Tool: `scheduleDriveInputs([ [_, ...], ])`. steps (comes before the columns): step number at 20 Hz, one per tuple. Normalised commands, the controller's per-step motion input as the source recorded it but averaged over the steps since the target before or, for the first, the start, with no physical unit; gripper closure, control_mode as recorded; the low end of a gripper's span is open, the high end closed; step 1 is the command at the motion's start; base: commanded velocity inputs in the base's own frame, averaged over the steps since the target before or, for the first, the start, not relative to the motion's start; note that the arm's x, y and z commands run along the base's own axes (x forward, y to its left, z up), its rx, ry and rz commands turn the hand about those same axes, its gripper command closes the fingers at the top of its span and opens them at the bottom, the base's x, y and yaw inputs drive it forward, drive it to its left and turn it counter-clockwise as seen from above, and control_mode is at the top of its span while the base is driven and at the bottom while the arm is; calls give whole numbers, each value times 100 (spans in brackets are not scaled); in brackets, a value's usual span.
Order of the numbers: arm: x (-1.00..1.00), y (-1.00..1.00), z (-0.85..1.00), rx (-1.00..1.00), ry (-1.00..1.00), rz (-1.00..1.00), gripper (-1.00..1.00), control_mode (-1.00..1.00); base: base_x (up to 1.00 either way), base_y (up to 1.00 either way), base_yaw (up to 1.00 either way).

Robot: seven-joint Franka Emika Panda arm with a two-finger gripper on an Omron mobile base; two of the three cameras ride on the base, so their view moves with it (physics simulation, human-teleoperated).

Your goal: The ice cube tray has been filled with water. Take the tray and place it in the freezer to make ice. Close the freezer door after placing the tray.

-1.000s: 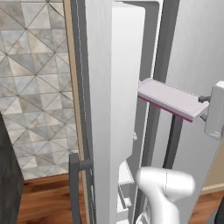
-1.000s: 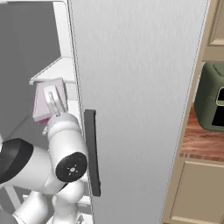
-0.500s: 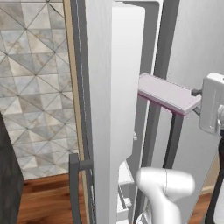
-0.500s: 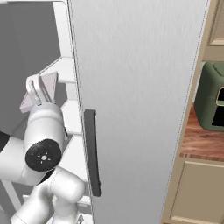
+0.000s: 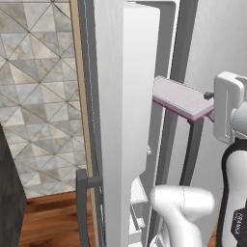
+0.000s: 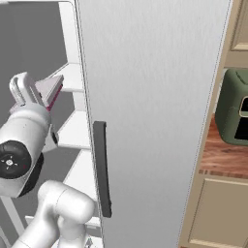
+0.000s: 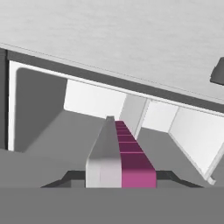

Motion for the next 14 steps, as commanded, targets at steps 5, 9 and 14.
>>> scheduleDriveInputs([
  [5,0,21,0,6,0,-11,100,-100,0,0,0],
  [9,0,2,0,14,0,-9,100,-100,0,0,0],
  [14,0,0,-3,22,0,-5,100,-100,0,0,0],
])
